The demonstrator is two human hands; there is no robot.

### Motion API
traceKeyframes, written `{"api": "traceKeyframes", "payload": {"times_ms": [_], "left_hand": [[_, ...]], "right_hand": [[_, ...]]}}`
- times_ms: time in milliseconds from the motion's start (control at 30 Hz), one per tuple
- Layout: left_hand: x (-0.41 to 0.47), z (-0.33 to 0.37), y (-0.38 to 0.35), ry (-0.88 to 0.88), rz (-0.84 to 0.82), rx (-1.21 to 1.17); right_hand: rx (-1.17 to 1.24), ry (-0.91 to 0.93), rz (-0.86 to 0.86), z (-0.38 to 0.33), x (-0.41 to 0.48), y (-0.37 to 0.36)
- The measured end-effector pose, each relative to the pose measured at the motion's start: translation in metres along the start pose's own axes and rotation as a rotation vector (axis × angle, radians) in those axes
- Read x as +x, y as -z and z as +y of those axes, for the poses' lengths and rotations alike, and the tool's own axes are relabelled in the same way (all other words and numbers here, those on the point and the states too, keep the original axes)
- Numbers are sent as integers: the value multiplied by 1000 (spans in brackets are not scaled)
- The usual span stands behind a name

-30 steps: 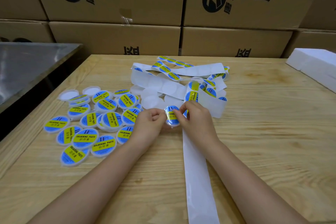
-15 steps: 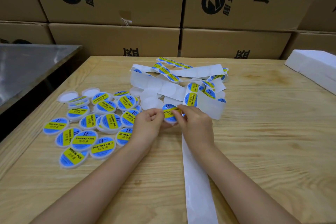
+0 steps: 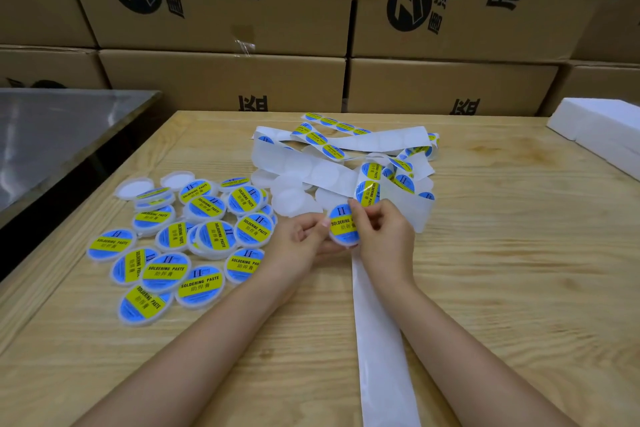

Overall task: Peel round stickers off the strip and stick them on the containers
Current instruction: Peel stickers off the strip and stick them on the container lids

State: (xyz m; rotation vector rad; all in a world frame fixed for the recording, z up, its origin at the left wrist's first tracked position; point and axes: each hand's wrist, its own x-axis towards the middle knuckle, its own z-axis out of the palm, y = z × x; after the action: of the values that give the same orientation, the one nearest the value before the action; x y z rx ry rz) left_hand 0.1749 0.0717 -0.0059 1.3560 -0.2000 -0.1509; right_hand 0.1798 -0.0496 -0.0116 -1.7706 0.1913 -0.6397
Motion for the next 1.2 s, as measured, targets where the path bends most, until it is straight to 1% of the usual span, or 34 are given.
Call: {"api": "traceKeyframes", "payload": {"times_ms": [100, 233, 367, 467, 533, 667, 767, 900, 967, 1033, 1100, 1200], "left_hand": [[0, -2, 1, -21, 17, 19], [-1, -1, 4, -14, 70, -74], [2, 2, 8, 32, 120, -206], [4, 3, 10, 56, 151, -219], [5, 4, 10, 61, 166, -207], [5, 3, 8, 52, 157, -163], [5, 1, 8, 46, 163, -132], [6, 1, 6, 56, 149, -218], [7, 2, 7, 7, 142, -153], [8, 4, 9, -54, 210, -44], [11, 7, 15, -157, 361, 166], [15, 16, 33, -367, 568, 574]], "right_hand": [[-38, -28, -31, -1, -3, -2], [-52, -8, -179, -1, -6, -6], [-3, 58, -302, 1, -4, -7], [61, 85, -354, 1, -1, -3], [93, 93, -356, 0, 0, -1], [129, 81, -308, -1, 0, 2], [151, 44, -282, 0, 0, 3], [106, 64, -266, 1, -4, 0], [59, 107, -241, 2, -5, -1], [32, 135, -240, 2, -4, -2], [-3, 146, -241, 2, -4, 0], [-116, 190, -180, 4, 5, 9]]}}
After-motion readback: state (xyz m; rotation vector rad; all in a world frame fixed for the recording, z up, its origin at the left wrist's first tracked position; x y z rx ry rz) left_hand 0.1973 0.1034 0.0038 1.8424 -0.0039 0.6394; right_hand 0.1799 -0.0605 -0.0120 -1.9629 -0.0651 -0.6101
